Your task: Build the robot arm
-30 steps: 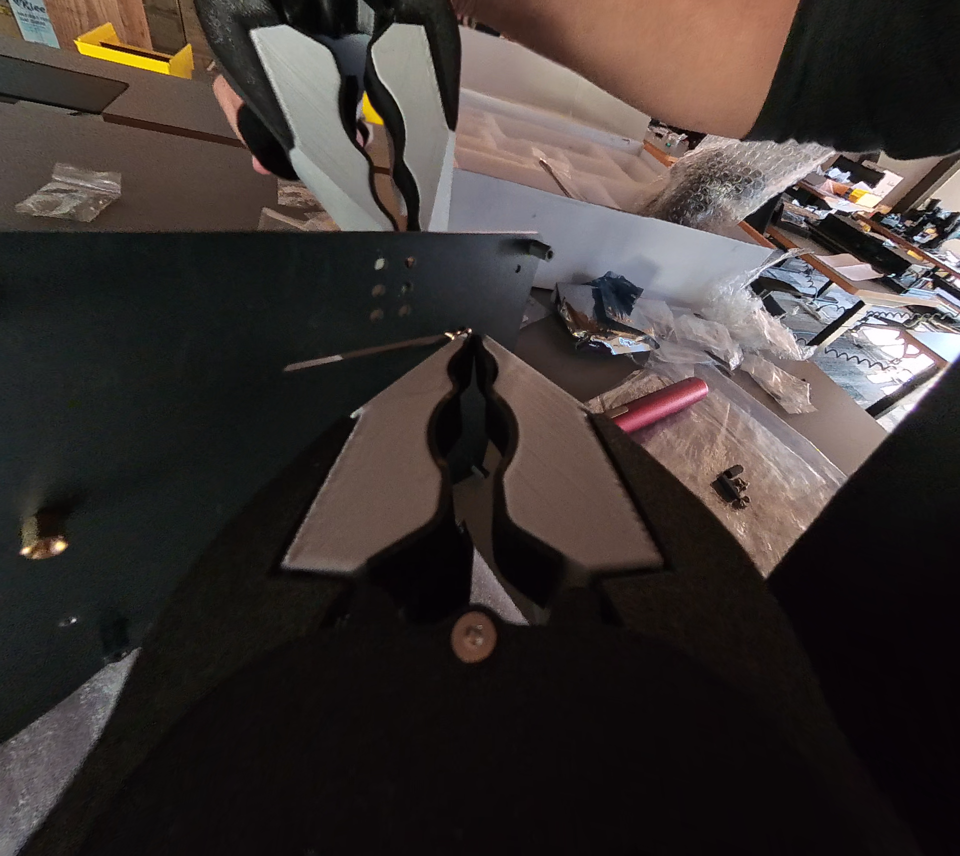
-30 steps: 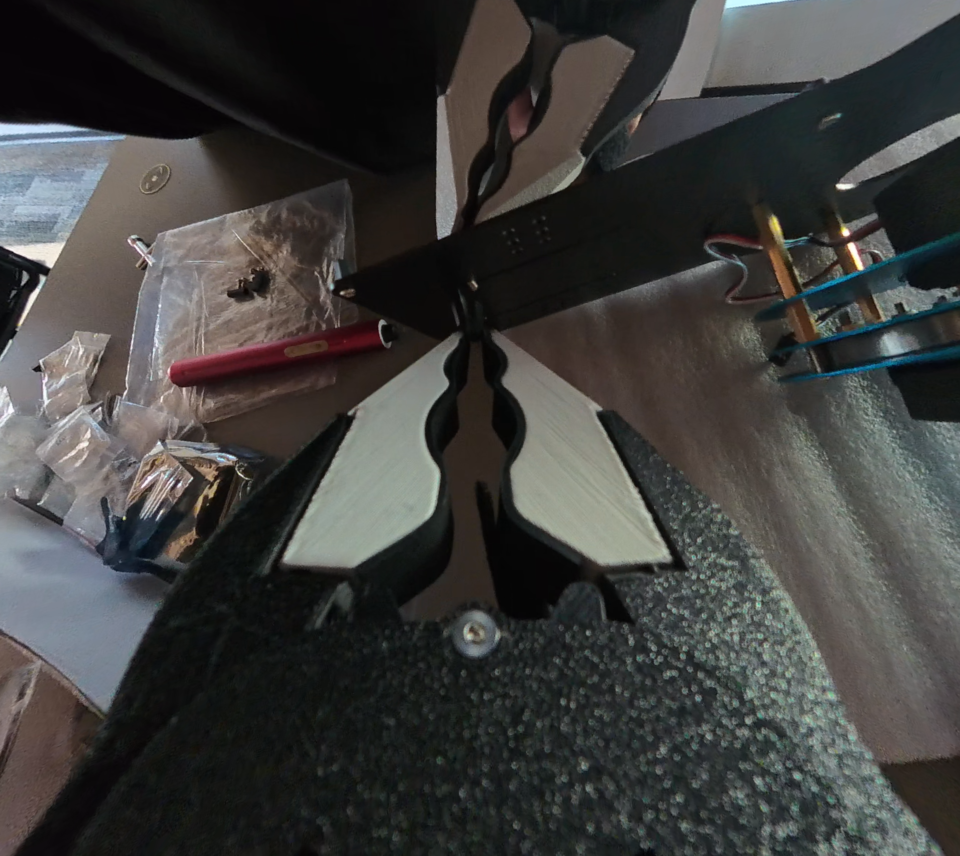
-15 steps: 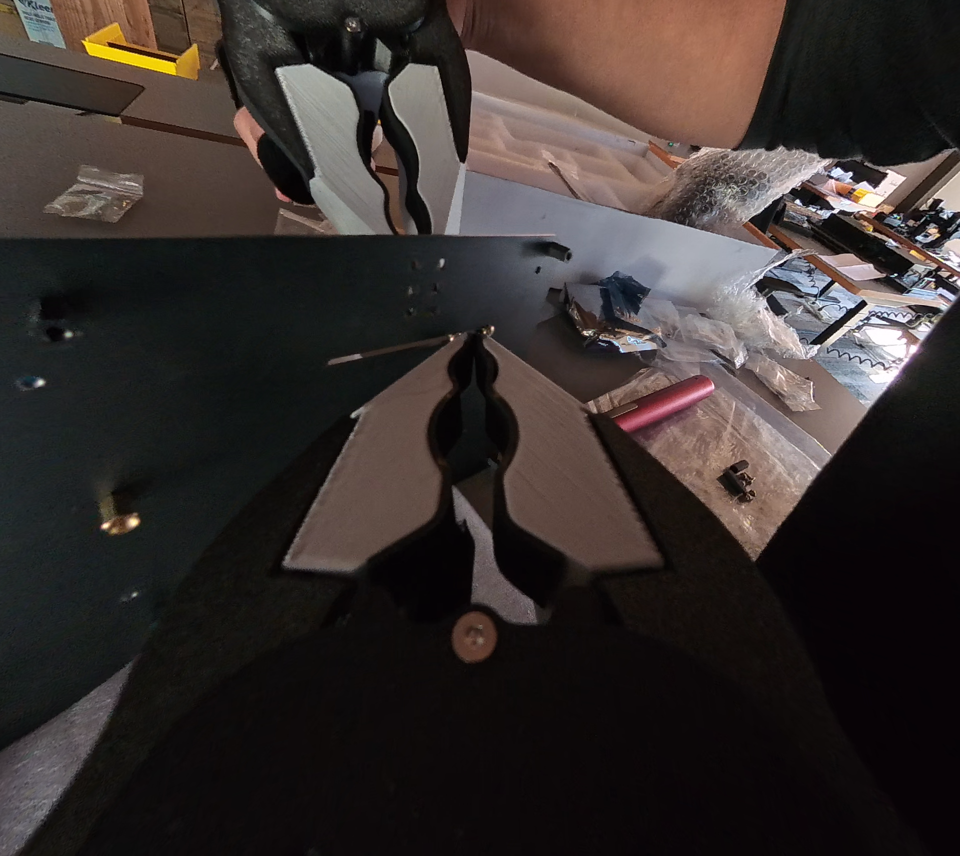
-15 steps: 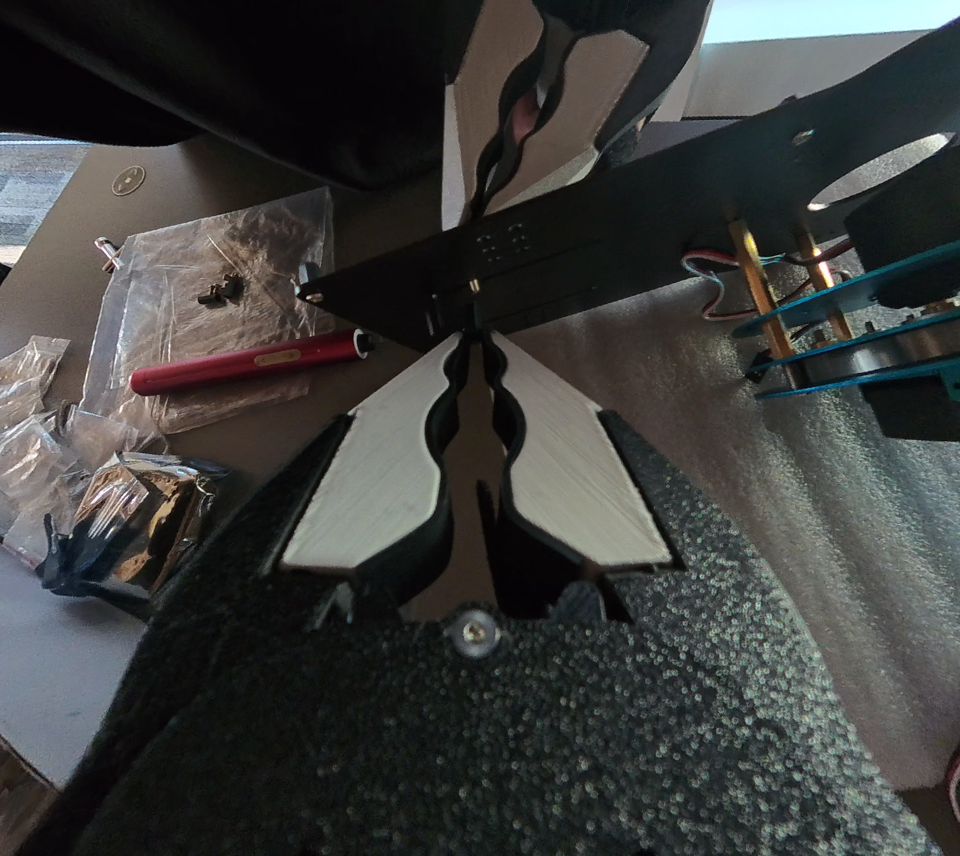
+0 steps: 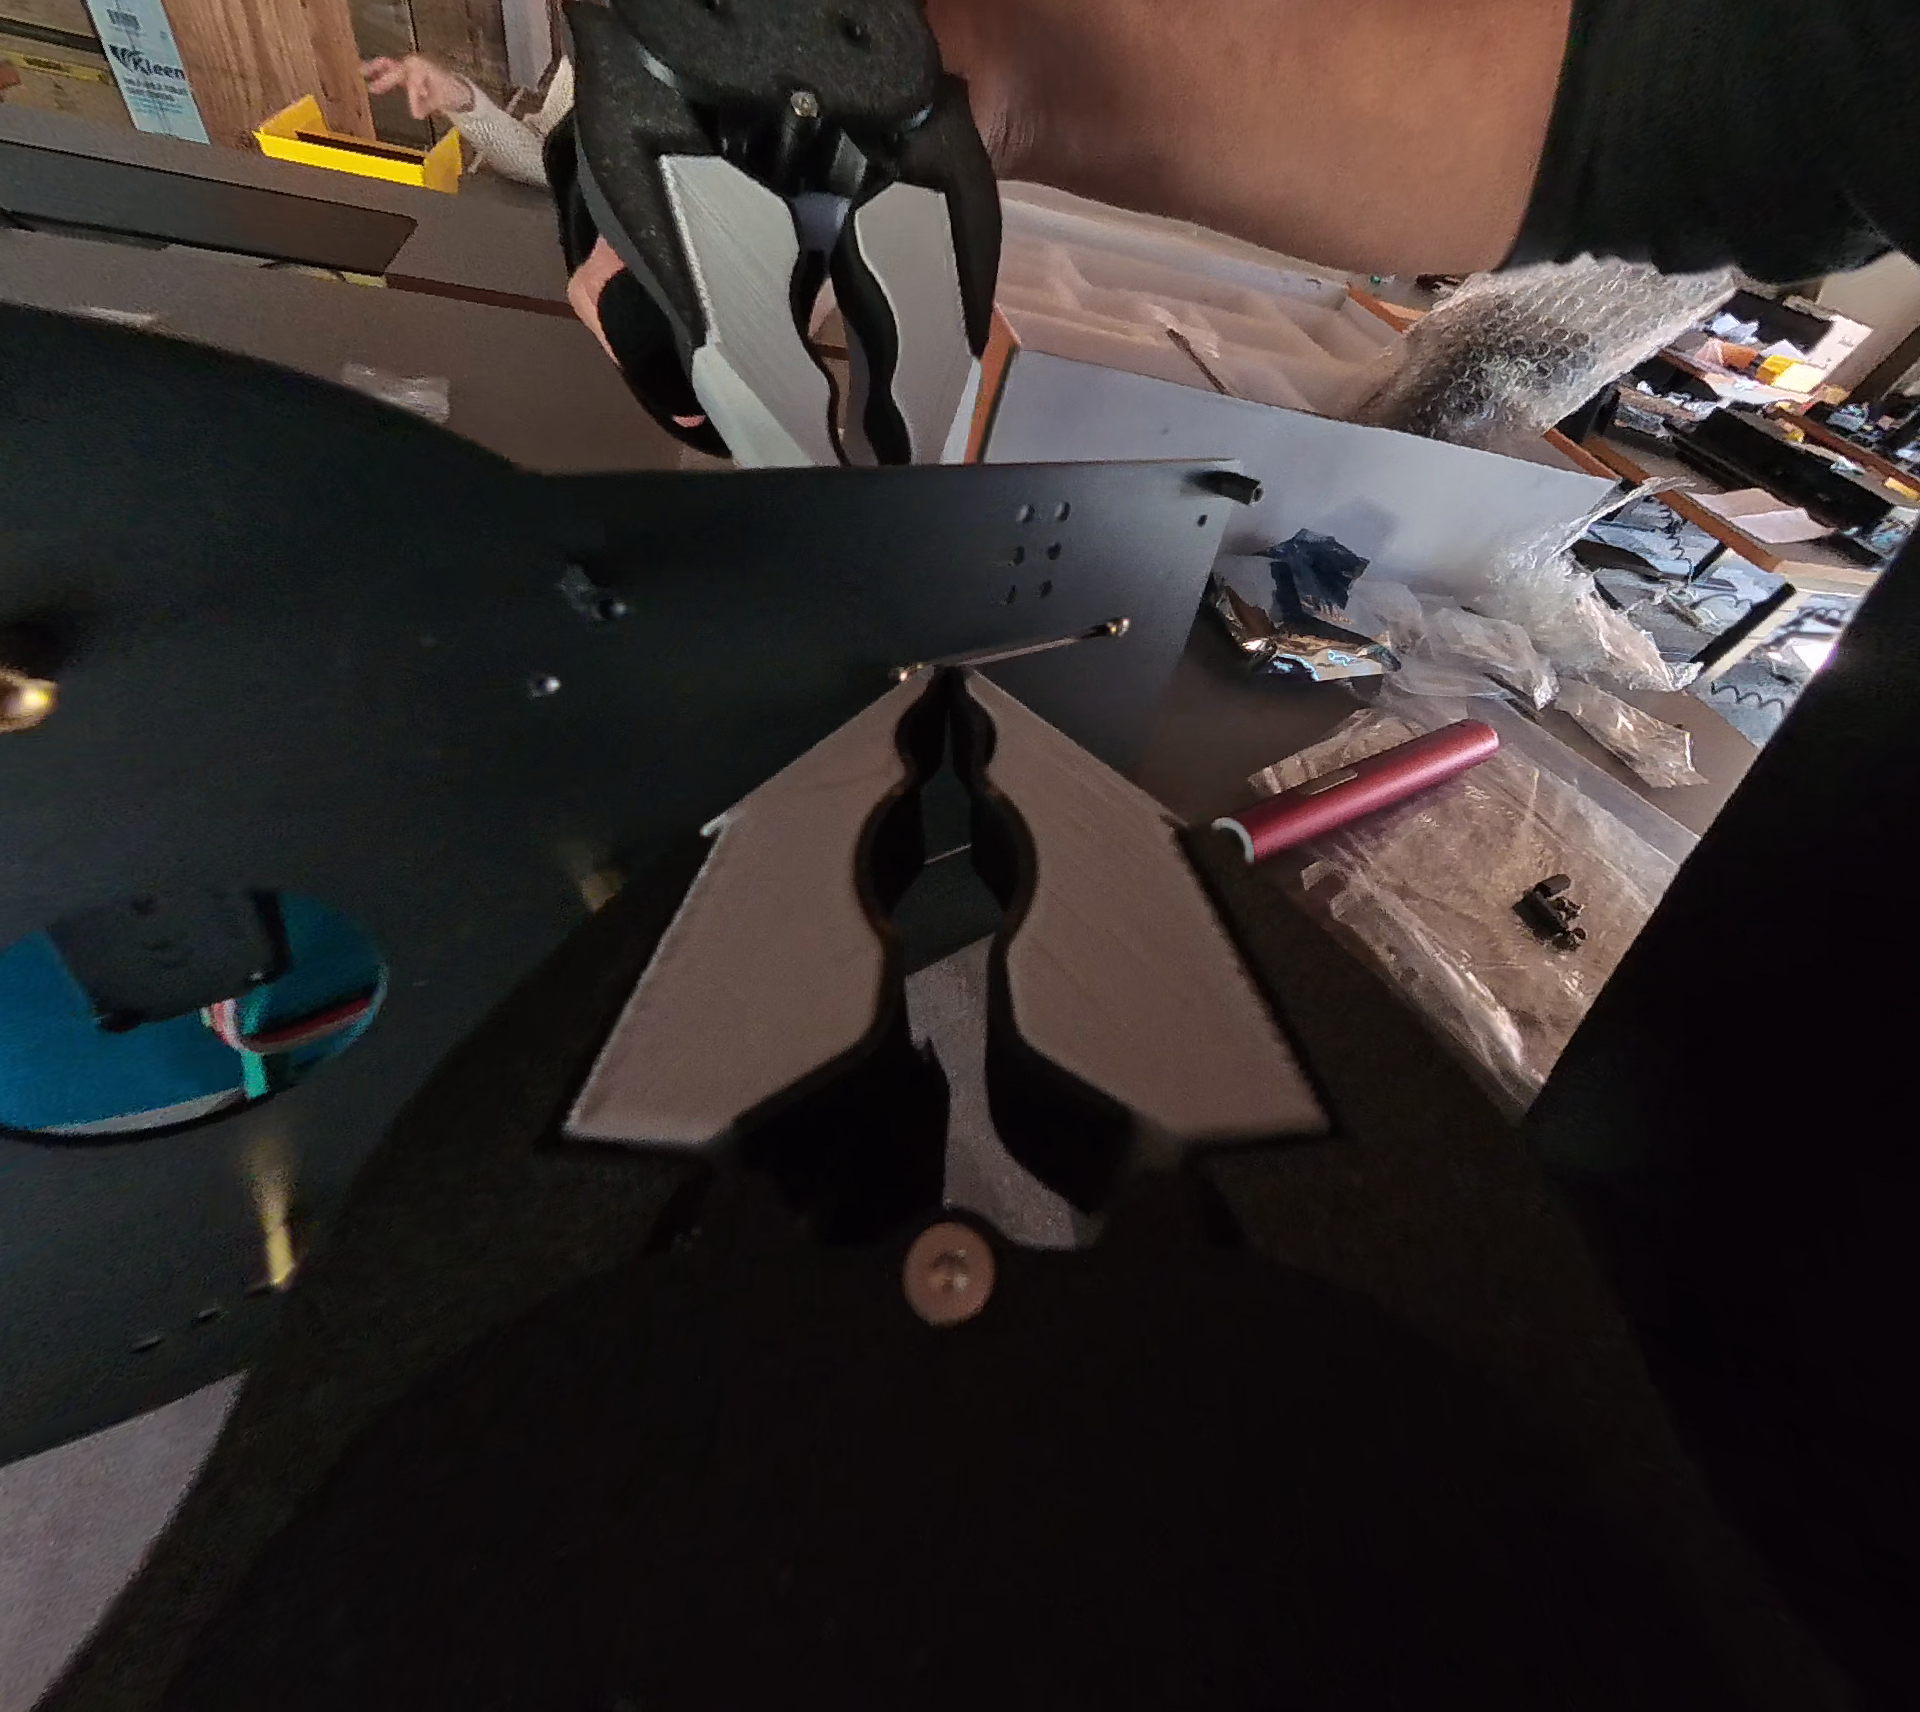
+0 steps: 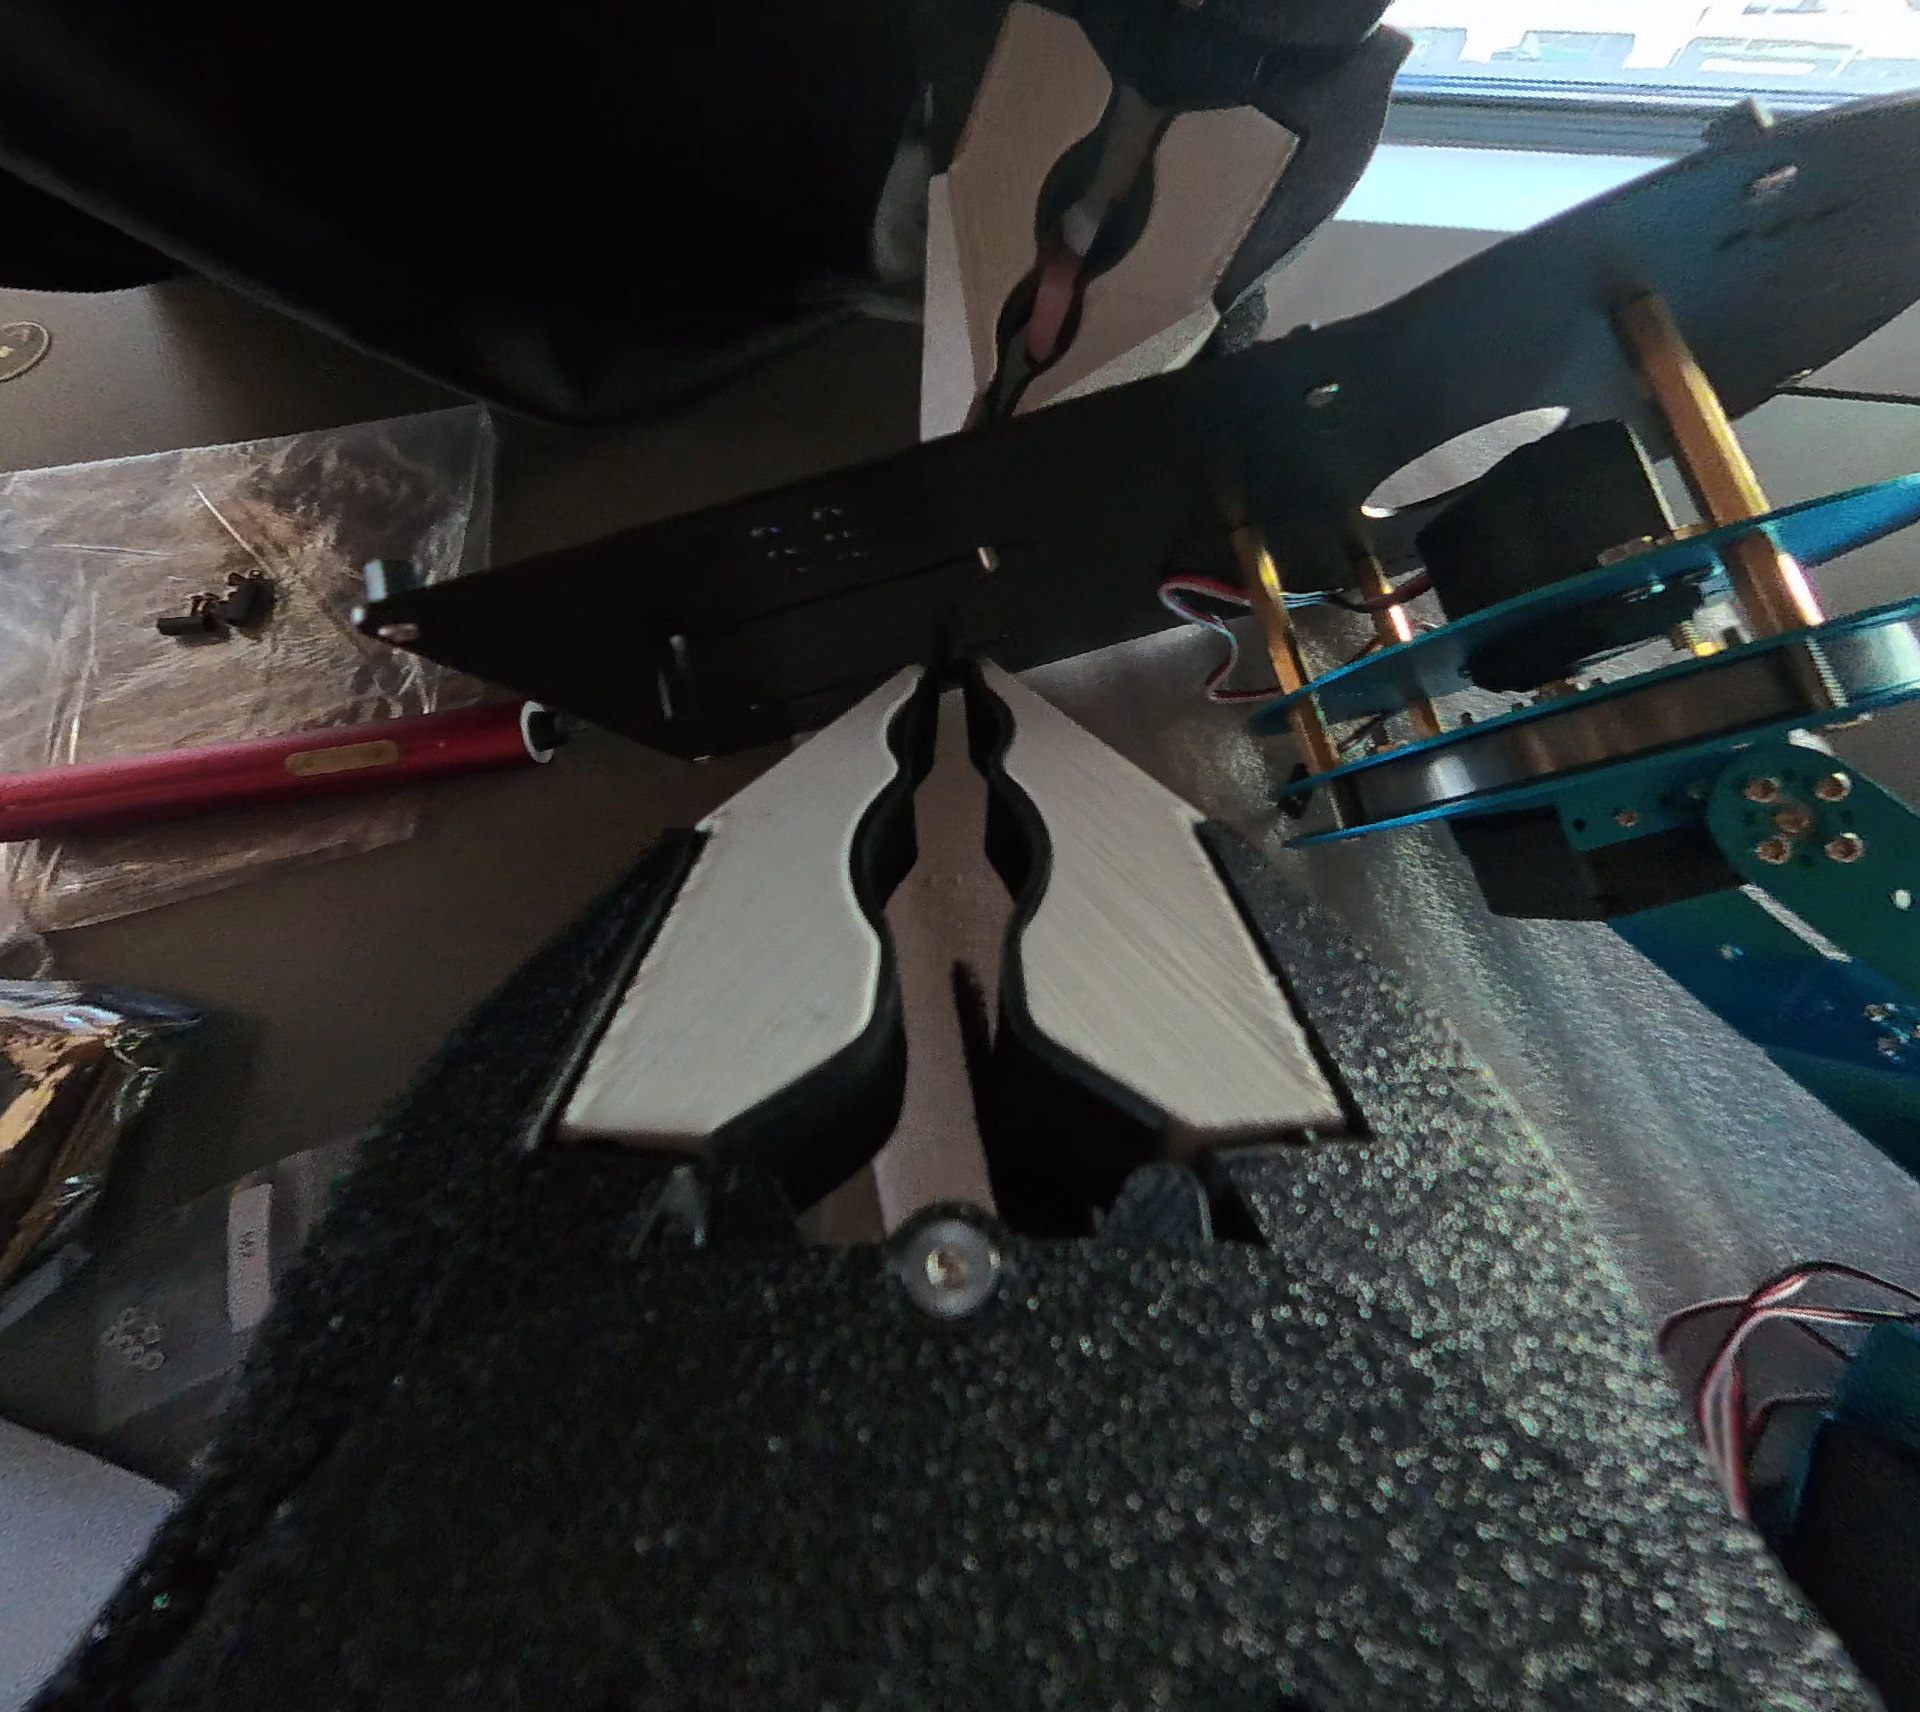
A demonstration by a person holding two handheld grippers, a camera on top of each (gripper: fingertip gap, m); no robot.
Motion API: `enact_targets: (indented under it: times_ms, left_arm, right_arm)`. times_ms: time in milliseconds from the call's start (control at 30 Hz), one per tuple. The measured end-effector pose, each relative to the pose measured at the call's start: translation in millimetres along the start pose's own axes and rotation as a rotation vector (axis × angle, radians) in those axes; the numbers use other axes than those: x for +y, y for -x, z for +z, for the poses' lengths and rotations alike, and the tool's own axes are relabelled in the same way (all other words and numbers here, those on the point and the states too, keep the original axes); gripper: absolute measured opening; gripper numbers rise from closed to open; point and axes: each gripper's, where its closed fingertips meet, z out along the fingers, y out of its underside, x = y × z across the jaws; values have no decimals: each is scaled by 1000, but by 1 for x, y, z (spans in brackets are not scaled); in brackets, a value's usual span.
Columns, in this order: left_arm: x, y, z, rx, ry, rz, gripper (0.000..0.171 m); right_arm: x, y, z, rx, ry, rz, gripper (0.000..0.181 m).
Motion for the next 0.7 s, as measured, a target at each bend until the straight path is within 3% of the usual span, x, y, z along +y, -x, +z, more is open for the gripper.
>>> enact_targets:
  times_ms: [700]
  left_arm:
    - [0, 4, -3, 17, 14, -25, 0]
  right_arm:
    - [-10, -10, 4, -97, -126, -33, 5]
